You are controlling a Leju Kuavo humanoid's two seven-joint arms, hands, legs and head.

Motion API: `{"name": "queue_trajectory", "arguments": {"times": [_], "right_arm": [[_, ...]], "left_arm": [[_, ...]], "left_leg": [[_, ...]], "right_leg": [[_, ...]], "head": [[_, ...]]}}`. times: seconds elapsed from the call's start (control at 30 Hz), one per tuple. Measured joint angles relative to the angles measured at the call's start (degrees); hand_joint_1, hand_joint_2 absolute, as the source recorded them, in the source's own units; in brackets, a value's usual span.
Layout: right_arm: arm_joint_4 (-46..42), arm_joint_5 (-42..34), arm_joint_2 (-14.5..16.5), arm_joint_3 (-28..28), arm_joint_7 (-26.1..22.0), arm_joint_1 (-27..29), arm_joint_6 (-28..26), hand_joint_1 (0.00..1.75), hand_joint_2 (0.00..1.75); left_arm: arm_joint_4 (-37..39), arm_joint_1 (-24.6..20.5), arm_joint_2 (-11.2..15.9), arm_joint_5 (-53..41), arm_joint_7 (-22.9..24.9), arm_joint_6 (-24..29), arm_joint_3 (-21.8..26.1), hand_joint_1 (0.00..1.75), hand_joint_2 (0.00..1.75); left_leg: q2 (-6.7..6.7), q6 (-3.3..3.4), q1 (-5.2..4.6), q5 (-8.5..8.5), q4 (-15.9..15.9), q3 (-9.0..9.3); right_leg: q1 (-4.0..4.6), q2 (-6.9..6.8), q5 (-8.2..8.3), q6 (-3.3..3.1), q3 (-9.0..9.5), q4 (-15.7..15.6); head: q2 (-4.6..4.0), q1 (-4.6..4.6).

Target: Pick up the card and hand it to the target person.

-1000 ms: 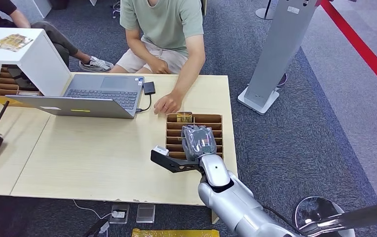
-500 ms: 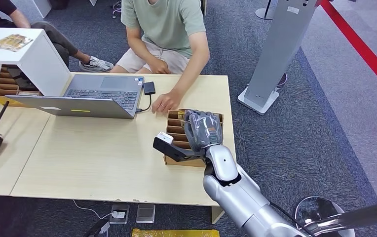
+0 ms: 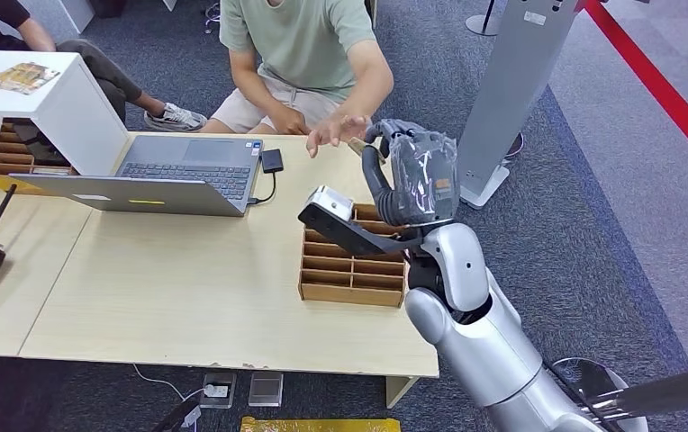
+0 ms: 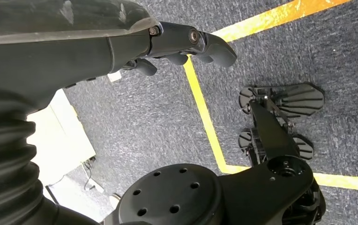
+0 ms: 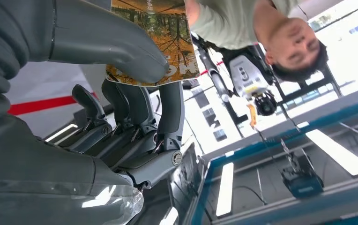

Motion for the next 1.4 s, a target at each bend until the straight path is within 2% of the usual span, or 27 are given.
{"name": "queue_trajectory", "arguments": {"times": [0.3, 0.63, 0.87, 0.93, 1.0, 1.07, 1.13, 1.17, 1.23, 1.27, 1.37, 1.4], "right_arm": [[-2.3, 1.4, 0.2, -0.2, -2.2, -2.0, 0.5, 1.43, 1.75], [-2.9, 3.4, 0.2, 0.1, -2.6, -1.8, 3.7, 1.42, 1.75], [-1.9, 3.9, 0.3, 0.7, -2.6, -1.7, 3.5, 1.42, 1.75], [-1.4, 3.9, 0.3, 0.7, -2.5, -1.7, 3.2, 1.37, 1.75], [-1.0, 3.8, 0.3, 0.8, -2.4, -1.7, 3.2, 1.16, 1.75], [-0.5, 3.8, 0.4, 0.9, -2.4, -1.7, 3.4, 1.17, 1.75], [-0.1, 3.8, 0.7, 1.0, -2.5, -1.7, 3.5, 1.31, 1.75], [0.1, 3.8, 0.9, 1.1, -2.5, -1.7, 3.5, 1.29, 1.75], [0.5, 3.6, 1.1, 1.1, -2.6, -1.7, 3.5, 1.17, 1.75], [0.7, 3.5, 1.2, 1.2, -2.7, -1.7, 3.6, 1.04, 1.75], [1.1, 3.2, 1.5, 1.2, -2.8, -1.7, 3.7, 0.24, 1.75], [1.2, 3.2, 1.6, 1.2, -2.8, -1.7, 3.7, 0.06, 1.75]], "left_arm": [[-0.2, -0.1, 0.0, -2.1, -0.3, 0.4, -0.6, 0.0, 1.75], [-0.3, -0.2, 0.0, -4.6, -1.7, -0.9, -1.2, 0.0, 1.75], [-0.3, -0.3, 0.1, -5.7, -2.0, -1.1, -1.5, 0.0, 1.75], [-0.3, -0.3, 0.1, -5.9, -2.0, -1.4, -1.5, 0.0, 1.75], [-0.3, -0.3, 0.1, -6.3, -2.1, -1.7, -1.5, 0.0, 1.75], [-0.3, -0.3, 0.2, -6.6, -2.2, -2.0, -1.5, 0.0, 1.75], [-0.2, -0.3, 0.2, -6.7, -2.2, -2.0, -1.5, 0.0, 1.75], [-0.2, -0.3, 0.2, -6.7, -2.3, -2.1, -1.5, 0.0, 1.75], [-0.2, -0.3, 0.2, -6.8, -2.4, -2.2, -1.5, 0.0, 1.75], [-0.2, -0.3, 0.2, -6.8, -2.5, -2.2, -1.5, 0.0, 1.75], [-0.2, -0.4, 0.2, -6.9, -2.8, -2.4, -1.5, 0.0, 1.75], [-0.2, -0.4, 0.2, -6.9, -2.8, -2.4, -1.5, 0.0, 1.75]], "left_leg": [[0.0, 0.0, 0.0, 0.0, 0.0, -0.01], [-0.01, 0.0, 0.0, 0.0, 0.0, -0.02], [-0.01, 0.0, 0.0, 0.0, 0.0, -0.03], [-0.01, 0.0, 0.0, 0.0, 0.0, -0.03], [-0.01, 0.0, 0.0, 0.0, 0.0, -0.04], [-0.01, 0.0, 0.0, 0.0, 0.0, -0.04], [-0.01, 0.0, 0.0, 0.0, 0.0, -0.04], [-0.01, 0.0, 0.0, 0.0, 0.0, -0.04], [-0.02, 0.0, 0.0, 0.0, 0.0, -0.05], [-0.02, 0.0, 0.0, 0.0, 0.0, -0.05], [-0.02, 0.0, 0.0, 0.0, 0.0, -0.05], [-0.02, 0.0, 0.0, 0.0, 0.0, -0.06]], "right_leg": [[0.0, 0.0, 0.0, 0.0, 0.01, 0.0], [0.0, 0.0, 0.0, 0.0, 0.0, 0.0], [0.0, 0.0, 0.0, 0.0, 0.0, 0.0], [0.0, 0.0, 0.0, 0.0, 0.0, 0.0], [0.0, 0.0, 0.0, 0.0, 0.0, 0.0], [0.0, 0.0, 0.0, 0.0, 0.0, 0.0], [0.0, -0.01, 0.0, 0.0, 0.0, 0.0], [0.0, -0.01, 0.0, 0.0, 0.0, 0.0], [0.0, -0.01, 0.0, 0.0, -0.01, 0.0], [0.0, -0.01, 0.0, 0.0, -0.01, 0.0], [0.0, -0.01, 0.0, 0.0, -0.01, 0.0], [0.0, -0.01, 0.0, 0.0, -0.01, 0.0]], "head": [[0.0, 0.01], [-0.01, 0.01], [0.01, 0.0], [-0.01, 0.0], [-0.01, 0.01], [-0.01, 0.01], [-0.01, 0.01], [-0.01, 0.01], [-0.01, 0.01], [0.0, 0.01], [0.01, 0.0], [0.0, -0.01]]}}
